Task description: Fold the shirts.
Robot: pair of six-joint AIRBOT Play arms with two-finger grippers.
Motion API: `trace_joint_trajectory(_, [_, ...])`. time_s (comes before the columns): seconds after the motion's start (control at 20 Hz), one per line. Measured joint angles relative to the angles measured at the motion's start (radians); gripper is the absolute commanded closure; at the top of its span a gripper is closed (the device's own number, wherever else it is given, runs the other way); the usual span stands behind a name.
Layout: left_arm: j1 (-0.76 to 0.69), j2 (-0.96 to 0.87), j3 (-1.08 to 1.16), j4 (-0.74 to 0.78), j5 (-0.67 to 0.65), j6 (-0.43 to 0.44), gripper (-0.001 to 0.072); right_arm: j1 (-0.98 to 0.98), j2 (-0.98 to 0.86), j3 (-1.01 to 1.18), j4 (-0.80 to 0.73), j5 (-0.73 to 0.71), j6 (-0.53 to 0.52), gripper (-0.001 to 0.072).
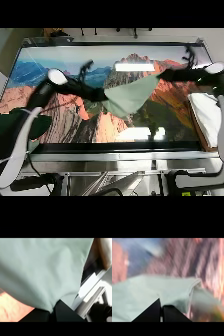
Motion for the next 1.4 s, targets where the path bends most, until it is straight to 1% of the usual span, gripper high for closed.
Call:
trace_joint_trajectory(0.15, [0.045, 0.143, 0.235, -0.004, -0.021, -0.024, 0.0695, 0.0, 0.158, 0.137, 0.038, -0.005, -0.042, 0.0688])
trace_joint_trajectory(0.3, [0.068, 0.267, 0.423, 0.0, -0.005, -0.034, 0.0694, 0.0, 0.305, 0.206, 0.058, -0.041, -0.076, 0.0688])
trace_joint_trajectory(0.4, [0.074, 0.334, 0.462, 0.016, 0.006, -0.035, 0.0694, 0.0, 0.37, 0.225, 0.071, -0.047, -0.089, 0.0687])
trace_joint_trajectory(0.55, [0.079, 0.41, 0.408, 0.053, 0.015, -0.039, 0.0693, 0.0, 0.408, 0.237, 0.099, -0.043, -0.097, 0.0687])
trace_joint_trajectory(0.65, [0.08, 0.43, 0.332, 0.076, 0.028, -0.041, 0.0693, 0.0, 0.388, 0.238, 0.126, -0.024, -0.101, 0.0687])
trace_joint_trajectory(0.8, [0.08, 0.394, 0.201, 0.095, 0.042, -0.032, 0.0693, 0.005, 0.278, 0.23, 0.186, 0.031, -0.101, 0.0687])
trace_joint_trajectory(0.9, [0.08, 0.321, 0.112, 0.104, 0.057, -0.014, 0.0693, 0.032, 0.161, 0.218, 0.212, 0.068, -0.093, 0.0686])
trace_joint_trajectory(1.05, [0.083, 0.144, -0.016, 0.111, 0.09, 0.014, 0.0688, 0.1, -0.072, 0.185, 0.216, 0.098, -0.081, 0.0686])
trace_joint_trajectory(1.1, [0.086, 0.078, -0.05, 0.111, 0.105, 0.024, 0.0622, 0.122, -0.167, 0.177, 0.213, 0.102, -0.081, 0.068])
trace_joint_trajectory(1.15, [0.093, 0.012, -0.074, 0.111, 0.116, 0.034, 0.0246, 0.138, -0.25, 0.172, 0.213, 0.103, -0.077, 0.063])
trace_joint_trajectory(1.2, [0.105, -0.058, -0.089, 0.11, 0.121, 0.042, 0.0014, 0.15, -0.334, 0.168, 0.219, 0.103, -0.074, 0.0504])
trace_joint_trajectory(1.25, [0.124, -0.127, -0.091, 0.108, 0.12, 0.046, 0.0014, 0.154, -0.406, 0.165, 0.23, 0.102, -0.074, 0.0422])
trace_joint_trajectory(1.35, [0.171, -0.235, -0.056, 0.105, 0.086, 0.05, 0.0015, 0.148, -0.489, 0.166, 0.261, 0.096, -0.074, 0.0316])
trace_joint_trajectory(1.4, [0.198, -0.275, -0.025, 0.103, 0.056, 0.05, 0.0015, 0.134, -0.509, 0.169, 0.271, 0.096, -0.074, 0.0317])
